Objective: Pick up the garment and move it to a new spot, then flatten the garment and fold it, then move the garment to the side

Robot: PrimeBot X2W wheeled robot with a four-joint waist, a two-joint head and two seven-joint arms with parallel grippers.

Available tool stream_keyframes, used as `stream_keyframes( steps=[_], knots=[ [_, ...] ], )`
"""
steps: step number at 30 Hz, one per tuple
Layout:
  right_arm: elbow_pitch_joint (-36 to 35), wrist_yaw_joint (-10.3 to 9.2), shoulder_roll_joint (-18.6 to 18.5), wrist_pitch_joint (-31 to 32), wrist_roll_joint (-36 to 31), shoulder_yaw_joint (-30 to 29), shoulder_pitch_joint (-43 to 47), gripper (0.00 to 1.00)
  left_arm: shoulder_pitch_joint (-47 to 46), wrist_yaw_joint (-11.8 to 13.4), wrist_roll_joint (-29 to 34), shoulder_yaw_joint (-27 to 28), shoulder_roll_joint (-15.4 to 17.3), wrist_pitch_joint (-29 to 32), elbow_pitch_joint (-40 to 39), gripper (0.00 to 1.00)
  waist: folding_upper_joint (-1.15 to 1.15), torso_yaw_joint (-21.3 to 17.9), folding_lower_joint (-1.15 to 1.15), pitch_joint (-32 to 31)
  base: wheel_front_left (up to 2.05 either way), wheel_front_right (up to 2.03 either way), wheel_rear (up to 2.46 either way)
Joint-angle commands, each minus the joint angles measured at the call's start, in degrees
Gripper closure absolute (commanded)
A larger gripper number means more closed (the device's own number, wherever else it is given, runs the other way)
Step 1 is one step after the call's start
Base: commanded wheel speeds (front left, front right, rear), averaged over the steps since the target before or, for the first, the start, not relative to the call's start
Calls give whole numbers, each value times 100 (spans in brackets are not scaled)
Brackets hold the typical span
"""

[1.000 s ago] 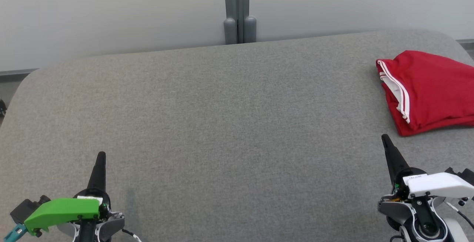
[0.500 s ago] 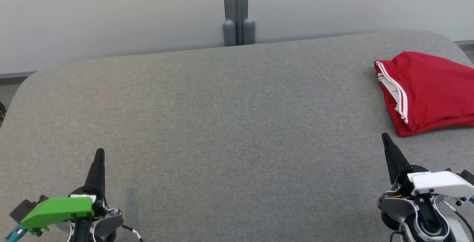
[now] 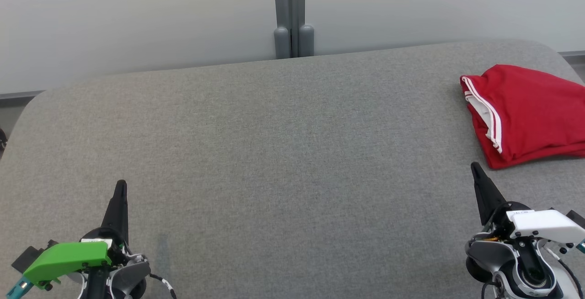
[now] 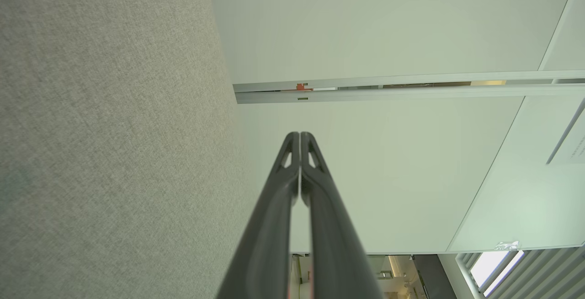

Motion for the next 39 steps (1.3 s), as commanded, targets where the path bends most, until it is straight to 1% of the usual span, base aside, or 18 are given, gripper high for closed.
stream_keyframes(
  steps=[1,39],
  knots=[
    [14,2,4,12,0,-12,-35,100,-63,-37,-18,18,2,22,-12,100,0,0,0,0,0,0,0],
    [18,2,59,77,-77,-90,-43,100,-62,-33,-19,15,4,20,-13,100,0,0,0,0,0,0,0]
  ],
)
